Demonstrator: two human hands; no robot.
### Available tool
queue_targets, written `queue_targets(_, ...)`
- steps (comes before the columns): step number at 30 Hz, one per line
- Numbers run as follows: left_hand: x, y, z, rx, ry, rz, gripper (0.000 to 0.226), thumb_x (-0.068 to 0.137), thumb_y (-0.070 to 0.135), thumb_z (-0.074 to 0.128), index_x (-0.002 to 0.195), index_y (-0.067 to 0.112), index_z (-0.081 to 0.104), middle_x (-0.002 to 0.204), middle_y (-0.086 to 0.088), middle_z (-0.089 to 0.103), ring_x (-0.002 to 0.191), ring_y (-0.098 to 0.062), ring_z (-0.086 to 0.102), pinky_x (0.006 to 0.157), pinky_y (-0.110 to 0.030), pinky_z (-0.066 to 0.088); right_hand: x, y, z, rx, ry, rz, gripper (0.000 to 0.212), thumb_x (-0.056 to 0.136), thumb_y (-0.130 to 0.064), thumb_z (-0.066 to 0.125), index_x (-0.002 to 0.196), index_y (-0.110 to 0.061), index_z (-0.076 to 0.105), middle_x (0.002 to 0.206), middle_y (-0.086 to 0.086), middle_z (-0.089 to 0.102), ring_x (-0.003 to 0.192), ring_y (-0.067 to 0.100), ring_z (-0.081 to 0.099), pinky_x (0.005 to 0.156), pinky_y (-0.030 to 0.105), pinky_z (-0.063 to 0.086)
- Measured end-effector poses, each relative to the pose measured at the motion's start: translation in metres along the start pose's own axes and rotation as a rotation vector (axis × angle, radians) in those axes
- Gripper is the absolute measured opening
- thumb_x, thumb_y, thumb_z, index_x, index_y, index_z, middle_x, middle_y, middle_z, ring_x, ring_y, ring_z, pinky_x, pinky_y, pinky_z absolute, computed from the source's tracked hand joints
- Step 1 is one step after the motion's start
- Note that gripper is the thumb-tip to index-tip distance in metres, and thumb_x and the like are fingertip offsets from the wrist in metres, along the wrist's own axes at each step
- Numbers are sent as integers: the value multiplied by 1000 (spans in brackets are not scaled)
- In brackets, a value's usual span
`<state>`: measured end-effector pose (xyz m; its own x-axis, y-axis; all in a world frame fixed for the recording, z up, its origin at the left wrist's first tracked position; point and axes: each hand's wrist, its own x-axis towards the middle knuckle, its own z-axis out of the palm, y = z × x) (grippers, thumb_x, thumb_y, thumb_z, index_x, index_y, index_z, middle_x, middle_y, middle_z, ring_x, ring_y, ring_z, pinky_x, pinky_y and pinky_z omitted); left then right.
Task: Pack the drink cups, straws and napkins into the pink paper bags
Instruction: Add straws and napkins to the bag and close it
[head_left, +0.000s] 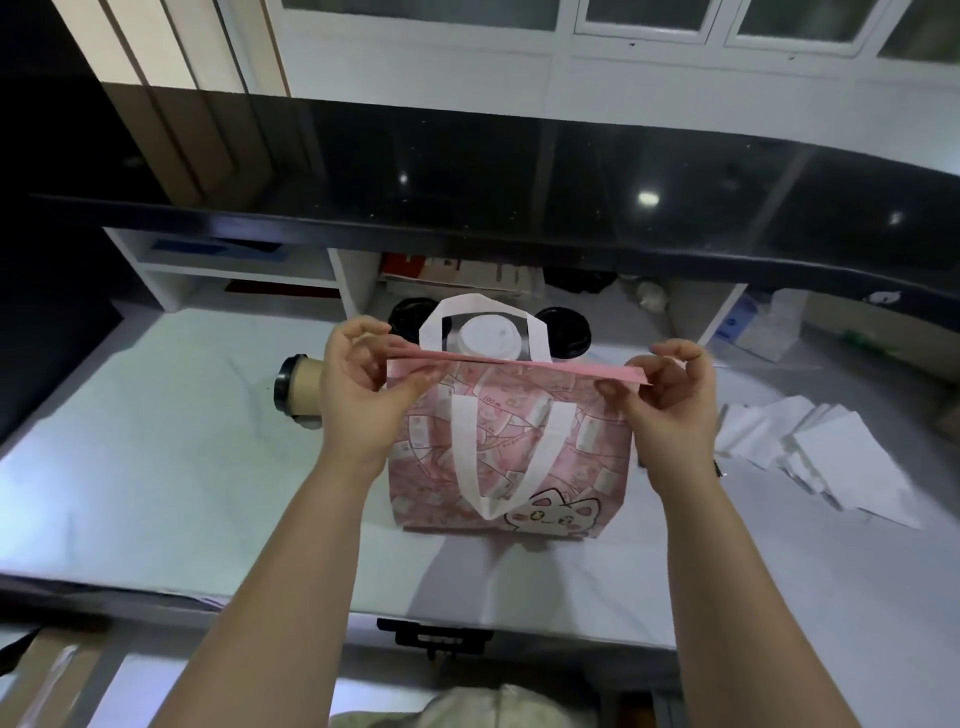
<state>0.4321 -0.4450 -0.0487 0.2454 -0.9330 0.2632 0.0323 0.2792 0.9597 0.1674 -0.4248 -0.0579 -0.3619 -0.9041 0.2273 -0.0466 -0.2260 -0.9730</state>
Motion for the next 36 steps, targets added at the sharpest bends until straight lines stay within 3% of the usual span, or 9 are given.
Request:
queue_targets(2, 1, 7, 0, 76, -28, 102, 47, 66, -10, 82, 94, 23, 62, 92, -7, 68, 91, -23, 67, 85, -36, 56, -1, -2, 0, -241, -56, -135, 58, 80, 5, 72, 94, -46, 50, 102, -4, 61, 93, 17, 59, 77, 22, 49)
queue_targets(5, 2, 15, -3, 298, -124, 299, 31, 71, -11, 77, 81, 17, 71, 88, -5, 69, 88, -16, 66, 84, -31, 54, 6, -6, -7, -569, -180, -468, 37, 78, 15, 66, 93, -19, 65, 109, -3, 56, 100, 12, 54, 85, 7, 41)
queue_targets(7, 2, 16, -9, 415, -163, 380, 31, 69, -16, 73, 74, 15, 73, 87, -1, 70, 88, -10, 64, 83, -24, 52, 9, -4, -13, -663, -233, -543, 26, 78, 14, 67, 90, -9, 71, 109, -5, 56, 100, 9, 53, 85, 6, 41)
queue_targets(12, 3, 10, -23, 708, -259, 518, 9, 74, 24, 79, 82, 21, 77, 102, 11, 70, 100, -11, 64, 88, -49, 49, 13, -5, -24, -798, -277, -526, 27, 76, -9, 80, 101, -16, 75, 116, -9, 64, 115, 17, 53, 98, 39, 46)
queue_targets(18, -7, 21, 22, 956, -216, 611, 29, 83, 58, 64, 92, 33, 76, 97, 17, 70, 96, -12, 58, 89, -39, 31, 1, -26, 26, -899, -313, -606, 35, 78, -38, 68, 105, -17, 72, 101, -5, 71, 103, 26, 56, 91, 42, 39)
queue_targets(21, -10, 23, 39, 974, -212, 643, 29, 86, 55, 58, 90, 34, 78, 96, 17, 72, 96, -11, 58, 93, -38, 27, -5, -27, 41, -886, -457, -534, 57, 77, -60, 54, 118, -24, 69, 109, -9, 69, 105, 20, 55, 95, 40, 38)
queue_targets(27, -20, 14, 34, 989, -160, 597, 10, 80, 38, 76, 90, 35, 76, 99, 18, 72, 99, -11, 59, 96, -36, 22, 0, -11, 35, -819, -400, -485, 28, 89, -21, 64, 116, -21, 70, 106, -5, 71, 98, 22, 62, 88, 45, 46)
queue_targets(32, -14, 28, 64, 1173, -228, 446, 16, 89, 29, 66, 101, 36, 72, 96, 12, 71, 101, -15, 56, 94, -39, 19, -5, -25, 50, -900, -301, -460, 16, 84, -17, 63, 97, -17, 72, 93, -1, 71, 91, 27, 59, 83, 34, 33)
queue_targets(36, -13, 22, 74, 1254, -300, 389, 24, 92, 17, 53, 93, 32, 72, 88, 9, 66, 95, -13, 52, 93, -35, 15, -8, -25, 57, -905, -288, -455, 39, 79, -30, 38, 84, -12, 72, 82, 2, 69, 81, 27, 58, 74, 33, 30)
